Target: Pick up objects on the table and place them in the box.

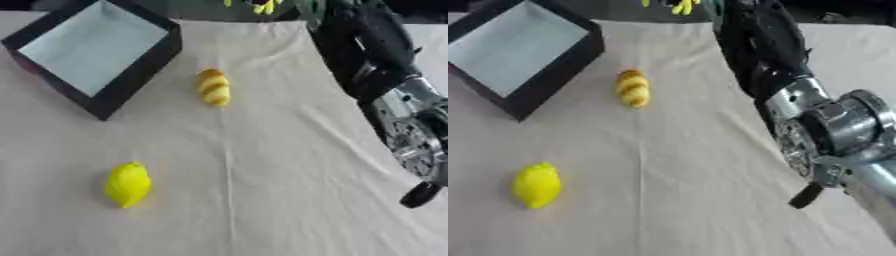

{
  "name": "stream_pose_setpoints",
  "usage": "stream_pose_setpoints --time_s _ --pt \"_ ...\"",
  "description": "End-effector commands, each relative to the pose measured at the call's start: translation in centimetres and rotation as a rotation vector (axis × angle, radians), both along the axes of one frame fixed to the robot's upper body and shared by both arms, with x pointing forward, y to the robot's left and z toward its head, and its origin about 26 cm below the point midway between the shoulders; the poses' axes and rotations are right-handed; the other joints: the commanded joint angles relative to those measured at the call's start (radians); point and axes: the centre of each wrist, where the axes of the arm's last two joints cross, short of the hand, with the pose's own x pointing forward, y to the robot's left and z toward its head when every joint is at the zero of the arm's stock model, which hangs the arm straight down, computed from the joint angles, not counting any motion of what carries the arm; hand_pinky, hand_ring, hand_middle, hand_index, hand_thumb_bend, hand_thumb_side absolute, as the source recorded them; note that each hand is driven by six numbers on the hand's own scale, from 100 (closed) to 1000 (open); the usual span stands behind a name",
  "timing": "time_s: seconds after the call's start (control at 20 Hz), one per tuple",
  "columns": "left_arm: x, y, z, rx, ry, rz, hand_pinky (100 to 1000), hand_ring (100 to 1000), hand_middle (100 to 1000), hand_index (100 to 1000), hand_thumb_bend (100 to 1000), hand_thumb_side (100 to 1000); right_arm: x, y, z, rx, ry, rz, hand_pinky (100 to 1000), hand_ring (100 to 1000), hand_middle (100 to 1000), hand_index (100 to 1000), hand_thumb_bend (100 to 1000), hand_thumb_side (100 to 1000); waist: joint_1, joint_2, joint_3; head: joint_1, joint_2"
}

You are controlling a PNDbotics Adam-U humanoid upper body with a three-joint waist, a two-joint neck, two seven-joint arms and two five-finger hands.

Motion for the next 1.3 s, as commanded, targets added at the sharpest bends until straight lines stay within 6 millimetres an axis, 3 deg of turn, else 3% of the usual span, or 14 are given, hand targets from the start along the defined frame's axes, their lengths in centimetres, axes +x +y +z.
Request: stream_pose_setpoints --time_s 0.05,0.4,0.55,0.6,0.65,0.95,1.3 --pt "-0.1 0.5 0.6 0.029 -0.011 0.001 885 768 781 788 140 846 -0.9 1.2 3.4 0.000 -0.071 0.067 726 545 434 516 416 191 0.006 -0.029 -0.002 0.000 -0.008" --pt "-0.1 0.5 0.6 0.031 -0.011 0.002 883 768 780 787 140 846 -2.8 5.2 7.1 0.060 -0.145 0.198 727 544 432 514 405 123 0.002 -0.034 0.001 -0.007 -0.010" --pt "-0.1 0.4 0.7 0.030 -0.012 0.000 883 768 780 787 140 846 -3.7 7.6 8.1 0.050 -0.165 0.257 727 545 432 515 406 132 0.001 -0.032 0.007 -0.012 -0.011" --pt "-0.1 0.4 0.7 0.030 -0.013 0.000 883 768 780 787 141 846 -4.0 8.4 8.3 0.048 -0.168 0.275 727 545 432 515 435 189 0.001 -0.032 0.009 -0.014 -0.011" --pt "-0.1 0.4 0.7 0.029 -0.014 -0.001 883 768 780 787 141 847 -4.3 9.2 8.4 0.046 -0.169 0.297 727 545 432 514 407 133 0.000 -0.031 0.013 -0.016 -0.011" --pt "0.1 0.0 1.0 0.025 -0.027 -0.018 882 768 780 787 142 844 -5.6 14.3 7.2 0.024 -0.146 0.394 728 545 432 514 409 140 -0.001 -0.028 0.036 -0.034 -0.015" --pt "0.3 -0.3 1.3 0.017 -0.038 -0.029 882 768 780 787 144 844 -6.0 17.4 4.3 -0.020 -0.092 0.438 730 547 434 515 418 181 -0.001 -0.024 0.055 -0.052 -0.019"
